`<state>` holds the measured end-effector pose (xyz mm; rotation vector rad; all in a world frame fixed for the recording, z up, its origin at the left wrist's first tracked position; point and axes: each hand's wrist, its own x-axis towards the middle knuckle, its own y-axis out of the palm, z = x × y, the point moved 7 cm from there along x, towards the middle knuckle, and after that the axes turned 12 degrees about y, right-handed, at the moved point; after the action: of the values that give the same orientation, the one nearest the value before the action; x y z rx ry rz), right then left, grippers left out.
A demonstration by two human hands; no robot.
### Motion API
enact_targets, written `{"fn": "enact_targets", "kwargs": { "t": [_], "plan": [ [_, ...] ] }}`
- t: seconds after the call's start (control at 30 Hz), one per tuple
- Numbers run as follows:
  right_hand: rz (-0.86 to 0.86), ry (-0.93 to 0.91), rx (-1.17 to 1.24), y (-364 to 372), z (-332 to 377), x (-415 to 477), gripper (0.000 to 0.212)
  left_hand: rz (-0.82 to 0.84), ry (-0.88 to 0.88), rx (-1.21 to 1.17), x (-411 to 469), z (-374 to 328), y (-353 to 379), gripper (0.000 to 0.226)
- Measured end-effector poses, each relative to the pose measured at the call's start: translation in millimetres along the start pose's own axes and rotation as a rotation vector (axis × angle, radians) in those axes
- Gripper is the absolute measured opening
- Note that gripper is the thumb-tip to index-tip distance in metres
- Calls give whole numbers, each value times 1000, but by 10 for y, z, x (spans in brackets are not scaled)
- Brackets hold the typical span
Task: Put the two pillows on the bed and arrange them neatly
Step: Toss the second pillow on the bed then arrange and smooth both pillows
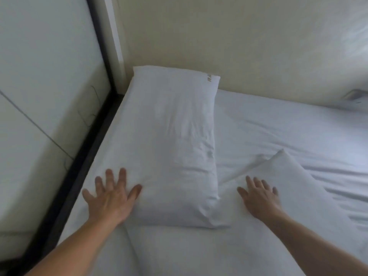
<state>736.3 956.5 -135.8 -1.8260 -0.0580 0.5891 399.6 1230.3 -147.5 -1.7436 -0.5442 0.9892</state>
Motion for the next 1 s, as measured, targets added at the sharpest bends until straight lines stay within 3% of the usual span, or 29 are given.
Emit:
{"fn": "enact_targets", "kwargs": {
  "t": [0.07, 0.13, 0.17, 0.23, 0.3, 0.4, 0.5, 0.63, 0.73, 0.87, 1.0],
  "plan": [
    [-4, -81, 2, -35, -245, -135, 70, -330, 192, 45, -190, -254, -316, 56],
    [44, -215, 8, 10, -222, -395, 73, -547, 563, -15, -541, -826, -444, 38],
    [64, -271, 12, 45, -184, -530, 75, -510, 722, -51, -737, -1121, -385, 35],
    [87, -362, 25, 116, -151, -797, 81, -246, 880, -110, -1065, -1593, -118, 43],
    [128, -450, 23, 203, -250, -1026, 91, 29, 811, -89, -1278, -1800, 254, 57],
    [164, -596, -65, 329, -603, -1218, 115, 282, 617, -15, -1506, -1849, 750, 93],
    [129, -684, -167, 381, -913, -1133, 132, 349, 589, 22, -1619, -2114, 949, 127],
    [21, -675, -200, 502, -861, -844, 137, 323, 537, 82, -1540, -2531, 1133, 147],
    [-73, -723, -130, 710, -702, -710, 112, 185, 456, 138, -1378, -2633, 1318, 125],
    [-244, -661, 96, 812, -702, -796, 39, 43, 443, 207, -1396, -2684, 1409, 32],
    [-251, -604, 224, 441, -975, -1196, 30, 60, 438, 63, -1735, -2642, 1127, 26]
  ]
}}
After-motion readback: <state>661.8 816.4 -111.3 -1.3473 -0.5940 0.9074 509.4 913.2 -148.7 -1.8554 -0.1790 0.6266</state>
